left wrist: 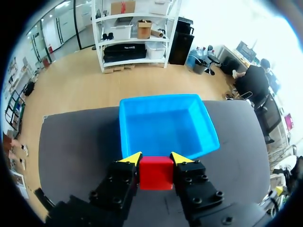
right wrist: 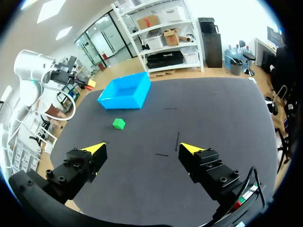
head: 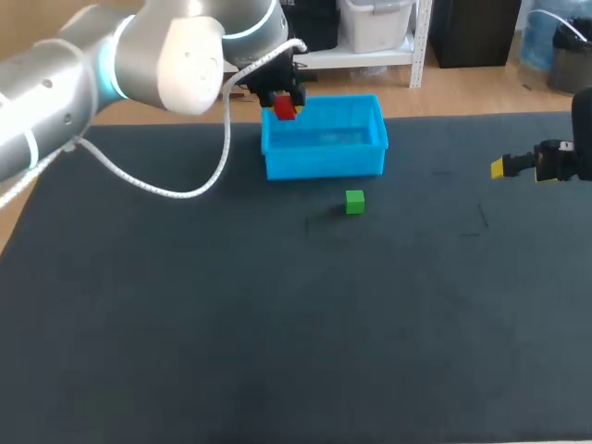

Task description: Use the left arm to pick the red cube and place it into the blue plastic box first, then use the right arm to grasp the green cube and put it into the same blue plastic box after the first action is fully finished.

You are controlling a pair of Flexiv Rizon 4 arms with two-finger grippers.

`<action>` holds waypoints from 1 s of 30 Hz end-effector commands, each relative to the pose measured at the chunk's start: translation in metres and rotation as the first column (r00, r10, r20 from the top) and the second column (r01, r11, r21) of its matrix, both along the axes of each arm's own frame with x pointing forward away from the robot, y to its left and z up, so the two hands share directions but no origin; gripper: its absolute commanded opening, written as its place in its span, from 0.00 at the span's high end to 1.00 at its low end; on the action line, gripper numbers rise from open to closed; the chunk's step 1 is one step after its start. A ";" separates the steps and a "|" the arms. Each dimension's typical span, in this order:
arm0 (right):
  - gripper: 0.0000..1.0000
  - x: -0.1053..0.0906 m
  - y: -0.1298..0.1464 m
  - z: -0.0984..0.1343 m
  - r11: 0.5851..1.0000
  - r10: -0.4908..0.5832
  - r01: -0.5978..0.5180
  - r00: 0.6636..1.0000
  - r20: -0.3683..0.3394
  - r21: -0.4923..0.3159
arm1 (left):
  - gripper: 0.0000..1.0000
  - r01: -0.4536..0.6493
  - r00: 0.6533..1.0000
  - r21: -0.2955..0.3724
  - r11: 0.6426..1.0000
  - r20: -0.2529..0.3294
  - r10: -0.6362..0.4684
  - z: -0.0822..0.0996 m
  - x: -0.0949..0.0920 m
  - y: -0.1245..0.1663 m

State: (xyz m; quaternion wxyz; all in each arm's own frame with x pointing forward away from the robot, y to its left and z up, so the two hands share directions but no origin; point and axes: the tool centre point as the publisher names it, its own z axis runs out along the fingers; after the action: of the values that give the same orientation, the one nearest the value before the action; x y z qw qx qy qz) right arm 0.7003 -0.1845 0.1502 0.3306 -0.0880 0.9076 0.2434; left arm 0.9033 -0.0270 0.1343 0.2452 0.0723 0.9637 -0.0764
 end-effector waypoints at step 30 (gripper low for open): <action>0.00 0.000 0.000 0.000 1.000 0.001 -0.001 1.000 0.000 0.000 | 1.00 0.013 0.985 0.085 0.996 -0.170 0.001 -0.032 0.055 -0.014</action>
State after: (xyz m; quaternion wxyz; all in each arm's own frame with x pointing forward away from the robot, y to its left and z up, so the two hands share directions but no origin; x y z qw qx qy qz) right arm 0.7003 -0.1845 0.1502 0.3306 -0.0880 0.9076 0.2434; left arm 0.9450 -0.0356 0.1025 0.2193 0.0765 0.9714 -0.0487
